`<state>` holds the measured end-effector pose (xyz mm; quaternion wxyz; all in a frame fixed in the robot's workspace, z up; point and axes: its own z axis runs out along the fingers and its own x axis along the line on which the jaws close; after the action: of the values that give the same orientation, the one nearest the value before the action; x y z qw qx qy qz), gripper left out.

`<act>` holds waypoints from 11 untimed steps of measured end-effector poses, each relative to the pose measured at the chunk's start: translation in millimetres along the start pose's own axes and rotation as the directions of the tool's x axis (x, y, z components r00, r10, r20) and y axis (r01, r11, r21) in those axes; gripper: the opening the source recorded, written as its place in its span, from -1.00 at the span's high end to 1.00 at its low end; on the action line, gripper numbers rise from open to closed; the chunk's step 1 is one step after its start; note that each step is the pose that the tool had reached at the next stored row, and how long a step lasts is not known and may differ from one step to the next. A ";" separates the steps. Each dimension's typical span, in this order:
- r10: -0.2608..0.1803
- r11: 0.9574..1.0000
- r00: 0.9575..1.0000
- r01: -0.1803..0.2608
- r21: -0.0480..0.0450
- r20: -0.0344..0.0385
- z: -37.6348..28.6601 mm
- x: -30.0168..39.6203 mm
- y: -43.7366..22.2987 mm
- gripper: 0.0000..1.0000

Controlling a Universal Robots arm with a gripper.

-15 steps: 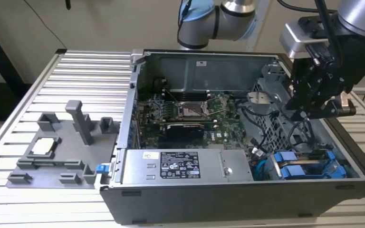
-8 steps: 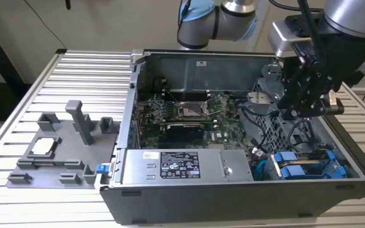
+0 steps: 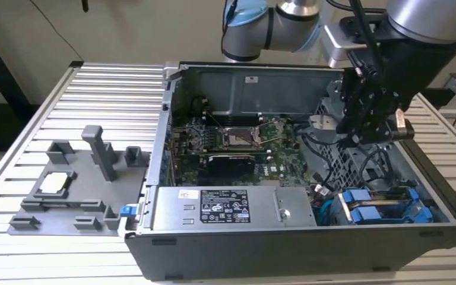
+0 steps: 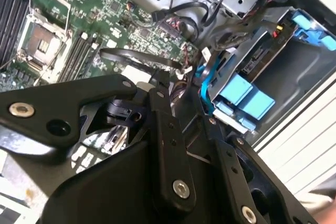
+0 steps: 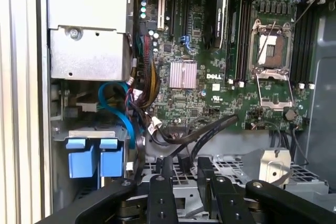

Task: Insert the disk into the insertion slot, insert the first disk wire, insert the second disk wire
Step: 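Insert the first disk wire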

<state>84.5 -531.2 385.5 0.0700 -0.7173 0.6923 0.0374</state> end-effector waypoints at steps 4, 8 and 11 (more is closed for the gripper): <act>-0.010 1.000 1.000 0.010 -0.002 -0.009 2.5 0.2 5.5 0.34; -0.023 1.000 1.000 0.023 0.003 -0.015 4.0 -0.3 7.6 0.34; -0.033 0.999 0.999 0.033 0.010 -0.024 5.5 -0.4 8.2 0.34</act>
<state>76.6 -530.3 379.7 0.0660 -0.7286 0.6813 0.0241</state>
